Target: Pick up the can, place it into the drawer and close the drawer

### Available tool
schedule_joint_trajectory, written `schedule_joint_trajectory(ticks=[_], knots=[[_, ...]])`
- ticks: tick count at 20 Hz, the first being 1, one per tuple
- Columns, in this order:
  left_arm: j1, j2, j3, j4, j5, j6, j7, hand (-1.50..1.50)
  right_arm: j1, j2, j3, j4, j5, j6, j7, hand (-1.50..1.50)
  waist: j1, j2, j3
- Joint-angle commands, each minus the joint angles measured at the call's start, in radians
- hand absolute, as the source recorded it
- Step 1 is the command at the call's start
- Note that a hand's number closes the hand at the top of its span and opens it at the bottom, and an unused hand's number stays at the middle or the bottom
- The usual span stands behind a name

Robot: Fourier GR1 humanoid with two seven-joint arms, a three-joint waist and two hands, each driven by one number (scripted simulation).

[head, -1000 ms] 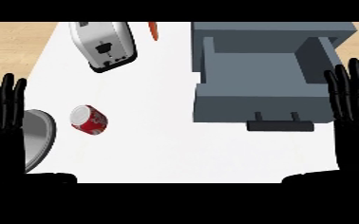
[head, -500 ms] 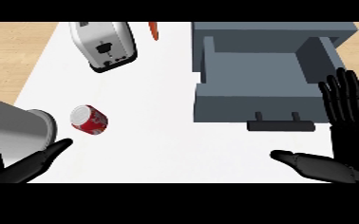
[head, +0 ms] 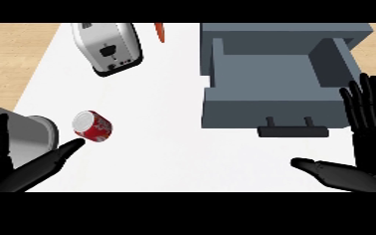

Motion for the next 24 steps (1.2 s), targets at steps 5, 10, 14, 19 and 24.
schedule_joint_trajectory(ticks=[5,10,14,19,24], knots=[[-0.043,-0.006,-0.029,0.198,0.019,0.05,-0.085,-1.5,-0.012,0.004,-0.025,0.004,-0.003,0.004,-0.005,-1.5,-0.001,0.001,0.0],[-0.001,-0.006,-0.084,0.275,0.042,0.107,-0.156,-1.5,0.05,0.012,-0.009,-0.127,0.002,0.007,0.06,-1.5,-0.002,0.0,0.0],[-0.008,-0.006,-0.128,0.383,0.07,0.186,-0.254,-1.5,0.044,-0.013,-0.062,-0.095,-0.044,0.052,0.025,-1.5,-0.001,0.0,0.0],[-0.012,-0.006,-0.097,0.467,0.11,0.184,-0.331,-1.5,0.09,-0.011,-0.105,-0.099,-0.091,0.092,0.009,-1.5,-0.002,0.0,0.0],[-0.033,-0.006,-0.032,0.668,0.243,0.172,-0.534,-1.5,0.111,0.019,-0.063,-0.163,-0.039,0.074,0.024,-1.5,-0.003,0.0,-0.001]])
